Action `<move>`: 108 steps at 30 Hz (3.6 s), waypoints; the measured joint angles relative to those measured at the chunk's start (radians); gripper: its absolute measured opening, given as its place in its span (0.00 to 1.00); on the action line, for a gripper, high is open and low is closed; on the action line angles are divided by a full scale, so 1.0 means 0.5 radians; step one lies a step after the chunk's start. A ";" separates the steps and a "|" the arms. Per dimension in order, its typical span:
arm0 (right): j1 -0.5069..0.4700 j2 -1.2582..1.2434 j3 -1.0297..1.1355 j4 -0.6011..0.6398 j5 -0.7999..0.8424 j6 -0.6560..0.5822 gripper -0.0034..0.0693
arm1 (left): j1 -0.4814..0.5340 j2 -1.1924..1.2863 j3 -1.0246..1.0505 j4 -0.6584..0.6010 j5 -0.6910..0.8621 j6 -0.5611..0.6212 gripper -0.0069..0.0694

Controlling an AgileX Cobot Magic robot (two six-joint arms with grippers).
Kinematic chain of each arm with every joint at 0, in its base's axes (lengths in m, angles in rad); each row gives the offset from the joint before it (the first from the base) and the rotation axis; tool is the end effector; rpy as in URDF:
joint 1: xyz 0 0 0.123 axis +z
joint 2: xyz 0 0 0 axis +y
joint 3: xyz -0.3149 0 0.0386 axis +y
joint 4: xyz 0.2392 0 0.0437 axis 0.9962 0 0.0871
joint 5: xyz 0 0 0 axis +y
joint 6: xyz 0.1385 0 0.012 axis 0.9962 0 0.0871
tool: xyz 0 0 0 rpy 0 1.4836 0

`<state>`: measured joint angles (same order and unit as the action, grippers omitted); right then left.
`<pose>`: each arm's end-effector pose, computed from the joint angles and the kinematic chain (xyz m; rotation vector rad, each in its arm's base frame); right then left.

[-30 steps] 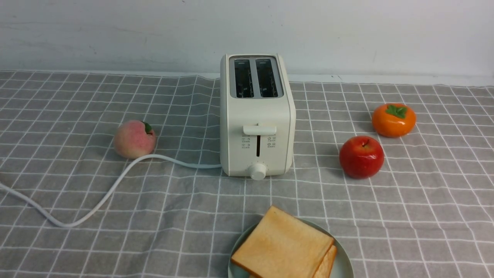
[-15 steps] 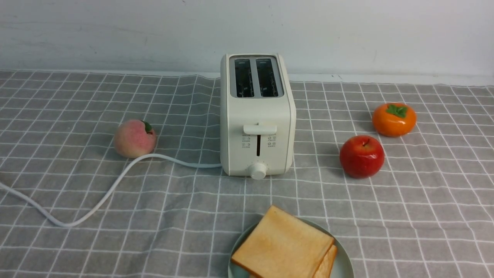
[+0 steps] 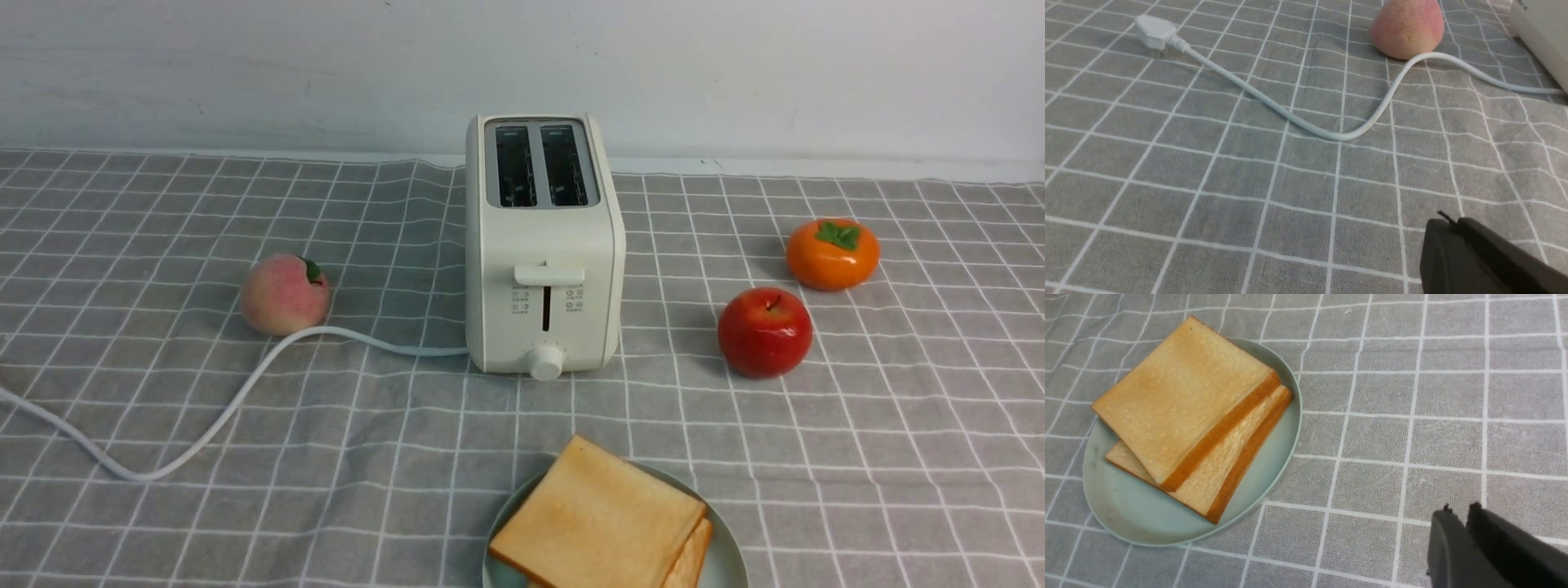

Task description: Take toasted bread from bread machine on grey coffee table place on plate.

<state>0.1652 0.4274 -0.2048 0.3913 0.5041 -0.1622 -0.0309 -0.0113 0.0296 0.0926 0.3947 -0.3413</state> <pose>0.0792 0.0392 0.2005 -0.0854 2.1922 0.3998 0.0564 0.0032 0.1530 -0.2371 1.8832 -0.1615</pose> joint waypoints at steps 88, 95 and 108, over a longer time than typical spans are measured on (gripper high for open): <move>-0.358 -0.877 0.432 -0.926 -0.204 0.566 0.28 | -0.088 0.000 0.002 -0.045 0.014 -0.034 0.19; -0.358 -0.877 0.432 -0.926 -0.204 0.568 0.29 | -0.088 0.000 0.002 -0.045 0.014 -0.034 0.21; -0.358 -0.877 0.432 -0.926 -0.206 0.568 0.31 | -0.088 0.000 0.002 -0.045 0.014 -0.034 0.21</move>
